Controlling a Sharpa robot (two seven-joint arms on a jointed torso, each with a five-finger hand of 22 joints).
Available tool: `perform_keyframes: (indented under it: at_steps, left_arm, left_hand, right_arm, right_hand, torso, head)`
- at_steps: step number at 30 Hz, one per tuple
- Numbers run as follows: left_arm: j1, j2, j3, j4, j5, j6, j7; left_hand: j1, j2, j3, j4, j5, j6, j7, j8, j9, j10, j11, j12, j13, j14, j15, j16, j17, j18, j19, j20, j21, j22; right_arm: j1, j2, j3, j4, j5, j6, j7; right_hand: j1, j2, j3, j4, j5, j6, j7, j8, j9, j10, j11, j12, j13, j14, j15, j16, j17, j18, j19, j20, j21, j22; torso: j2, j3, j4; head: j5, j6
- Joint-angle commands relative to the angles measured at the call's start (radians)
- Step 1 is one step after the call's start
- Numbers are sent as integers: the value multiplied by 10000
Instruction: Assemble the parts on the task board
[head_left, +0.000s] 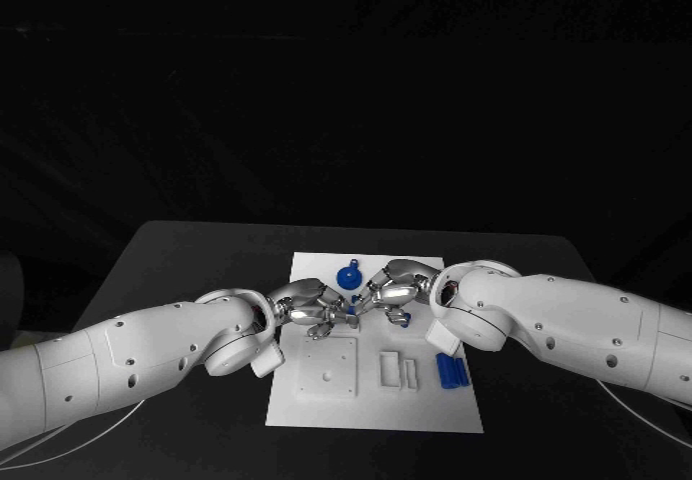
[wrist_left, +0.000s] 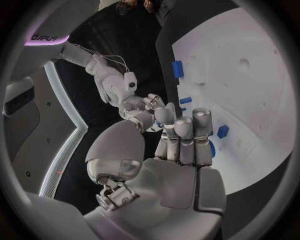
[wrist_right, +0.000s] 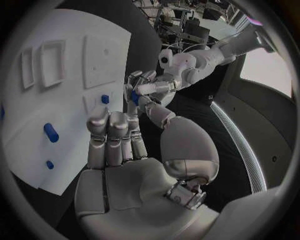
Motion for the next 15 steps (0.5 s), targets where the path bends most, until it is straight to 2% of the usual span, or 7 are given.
perform_keyframes:
  at_steps: [1,15]
  left_arm:
    - [23,10,24,8,416,-32,155]
    - [23,-45,24,2,537,-103,262]
  left_hand:
    - [-85,69,184,-84,20,75,-120,-29,25,-33,-45,10,-11,-56,-83,20,-14,-50,-66,-1094,29,143]
    - [-96,51,190,-50,16,24,-105,-52,36,-60,-29,9,-18,-83,-68,15,-17,-46,-89,-1096,22,141]
  right_arm:
    - [-35,3,-17,73,-46,161,98]
    - [-65,-126,-19,73,-62,99,69]
  right_hand:
    - [55,45,59,-1,-49,162,91,79,31,72,-36,-6,12,-17,-90,58,10,835,-2,14,48,184]
    - [92,76,174,4,-44,182,77,125,89,81,-49,-4,25,-15,-103,65,19,835,-3,10,63,180]
  torso:
    - [0,0,0]
    - [-2,1,-1]
  head:
    - [5,0]
    - [-12,-17]
